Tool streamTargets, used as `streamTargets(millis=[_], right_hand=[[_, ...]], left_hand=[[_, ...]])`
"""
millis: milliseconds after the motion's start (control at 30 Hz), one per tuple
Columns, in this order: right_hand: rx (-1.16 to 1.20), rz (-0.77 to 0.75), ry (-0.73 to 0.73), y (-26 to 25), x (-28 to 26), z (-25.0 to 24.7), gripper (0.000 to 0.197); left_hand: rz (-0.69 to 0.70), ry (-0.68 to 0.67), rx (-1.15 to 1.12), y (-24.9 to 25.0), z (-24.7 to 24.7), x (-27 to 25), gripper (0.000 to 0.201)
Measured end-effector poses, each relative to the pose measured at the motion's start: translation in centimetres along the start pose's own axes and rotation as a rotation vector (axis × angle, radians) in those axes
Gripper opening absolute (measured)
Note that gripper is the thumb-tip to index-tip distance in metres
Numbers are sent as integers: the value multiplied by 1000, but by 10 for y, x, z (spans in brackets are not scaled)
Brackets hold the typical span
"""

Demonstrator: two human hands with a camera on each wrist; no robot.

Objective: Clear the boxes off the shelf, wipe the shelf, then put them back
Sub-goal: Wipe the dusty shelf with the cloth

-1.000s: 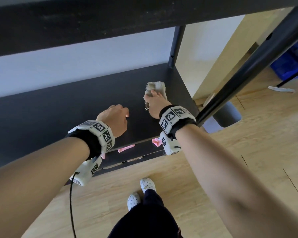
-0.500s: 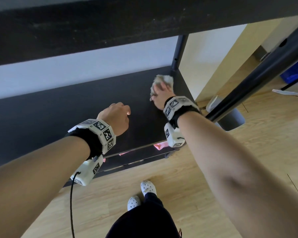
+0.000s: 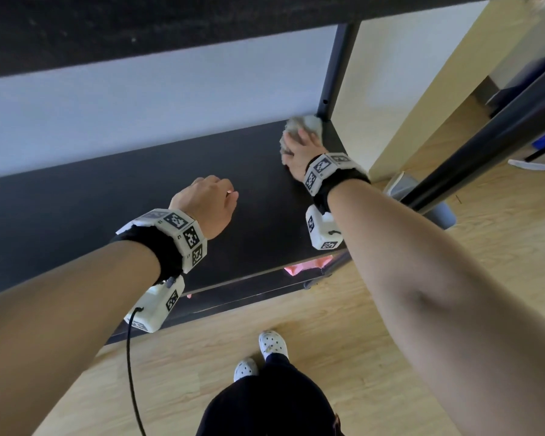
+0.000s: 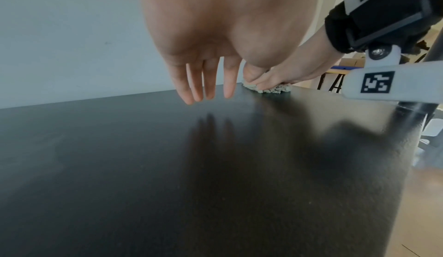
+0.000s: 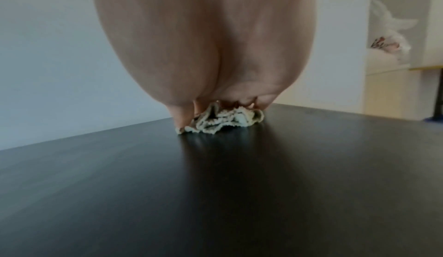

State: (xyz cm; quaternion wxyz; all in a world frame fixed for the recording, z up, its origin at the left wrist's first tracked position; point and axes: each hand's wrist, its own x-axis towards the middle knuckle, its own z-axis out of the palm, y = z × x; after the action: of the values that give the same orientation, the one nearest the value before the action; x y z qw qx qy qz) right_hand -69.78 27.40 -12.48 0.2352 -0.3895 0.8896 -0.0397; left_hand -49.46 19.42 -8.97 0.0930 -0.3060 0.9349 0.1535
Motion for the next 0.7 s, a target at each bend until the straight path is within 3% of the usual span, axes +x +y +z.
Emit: streamTargets(millis=[133,200,400,500,700], right_hand=[[33,186,39,18,-9,-9,59],[10,190,8,7,-12,-5,58],[45,-160,-107,-60,-1,20,57],[13,-214,-89,-51,17,10,57],[0,40,-17,0,31,-20,56]], left_hand=[[-3,-33,-1,-2,3,-3,35],[-21,-23,-18,-3,4,-5,34],[-78,-16,-32,-8,4,-12,33],[-94,-24,-27,-13,2,-13,33],[-138,3,-41,-27,-2,-18,32]])
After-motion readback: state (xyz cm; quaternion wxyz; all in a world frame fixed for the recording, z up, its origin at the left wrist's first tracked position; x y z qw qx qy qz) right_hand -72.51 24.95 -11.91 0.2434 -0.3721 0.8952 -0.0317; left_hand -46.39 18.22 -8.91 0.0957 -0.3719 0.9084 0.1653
